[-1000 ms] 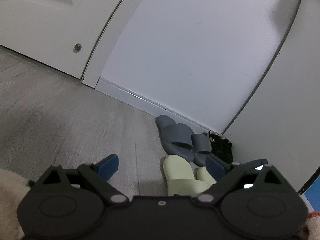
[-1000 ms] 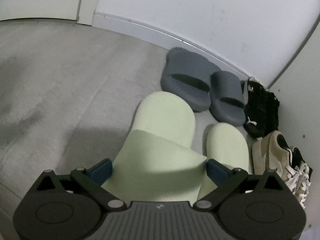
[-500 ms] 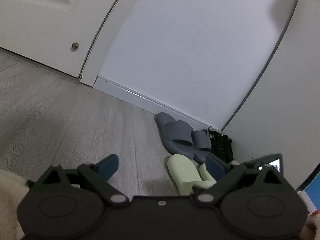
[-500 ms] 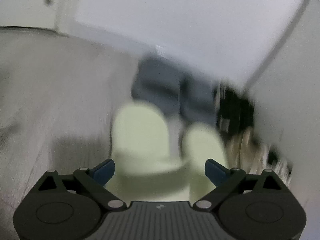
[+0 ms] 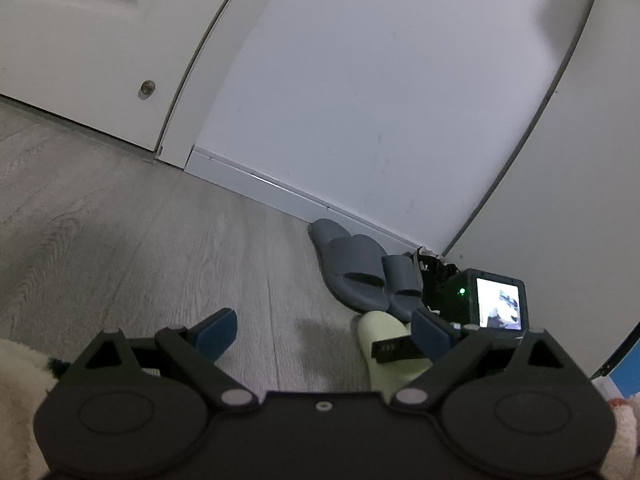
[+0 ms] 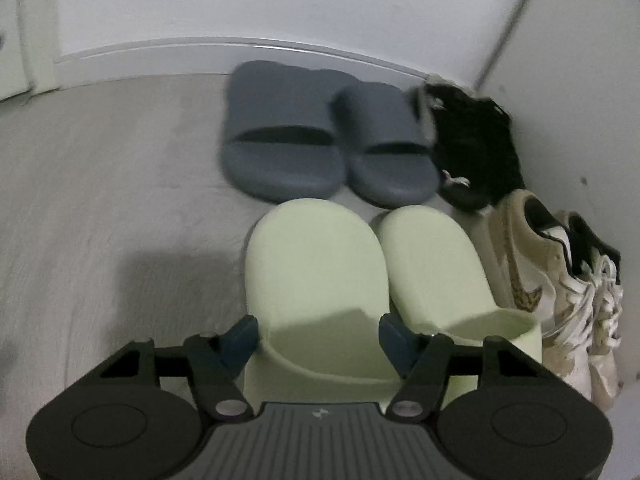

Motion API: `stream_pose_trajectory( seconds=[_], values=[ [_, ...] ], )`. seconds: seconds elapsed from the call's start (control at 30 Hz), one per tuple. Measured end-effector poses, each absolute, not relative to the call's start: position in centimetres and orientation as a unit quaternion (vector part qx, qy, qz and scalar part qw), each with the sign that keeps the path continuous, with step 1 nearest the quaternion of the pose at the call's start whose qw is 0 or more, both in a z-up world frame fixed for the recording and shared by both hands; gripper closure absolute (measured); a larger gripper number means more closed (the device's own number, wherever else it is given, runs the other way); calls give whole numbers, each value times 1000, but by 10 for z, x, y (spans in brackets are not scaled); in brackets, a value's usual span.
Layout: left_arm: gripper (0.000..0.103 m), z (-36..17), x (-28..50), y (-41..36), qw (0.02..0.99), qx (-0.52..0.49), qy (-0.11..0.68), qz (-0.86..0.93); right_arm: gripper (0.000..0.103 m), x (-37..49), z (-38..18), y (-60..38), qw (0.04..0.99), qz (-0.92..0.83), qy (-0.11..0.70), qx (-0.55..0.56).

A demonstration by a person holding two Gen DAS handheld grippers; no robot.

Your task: Organize scattered shoes

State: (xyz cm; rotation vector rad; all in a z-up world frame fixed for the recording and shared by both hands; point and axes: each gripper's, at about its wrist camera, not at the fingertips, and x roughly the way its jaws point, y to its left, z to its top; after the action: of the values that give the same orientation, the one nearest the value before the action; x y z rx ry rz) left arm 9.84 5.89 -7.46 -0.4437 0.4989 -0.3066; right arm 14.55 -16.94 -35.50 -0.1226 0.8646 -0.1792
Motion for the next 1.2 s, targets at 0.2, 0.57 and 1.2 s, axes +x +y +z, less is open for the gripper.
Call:
stream_pose_trajectory(
  seconds=[0.2,0.57,1.2],
  values=[
    [8,-76,100,60,931,-222,250,-143,32,133,-346,-174,925,-60,362,-93],
    [1,-43,72,54,966,-159,182,-87,0,28,-261,-192,973,52,226,20],
    [1,48,-3,29,953,-139,255,-82,0,-137,-168,-219,975,34,220,27]
  ],
)
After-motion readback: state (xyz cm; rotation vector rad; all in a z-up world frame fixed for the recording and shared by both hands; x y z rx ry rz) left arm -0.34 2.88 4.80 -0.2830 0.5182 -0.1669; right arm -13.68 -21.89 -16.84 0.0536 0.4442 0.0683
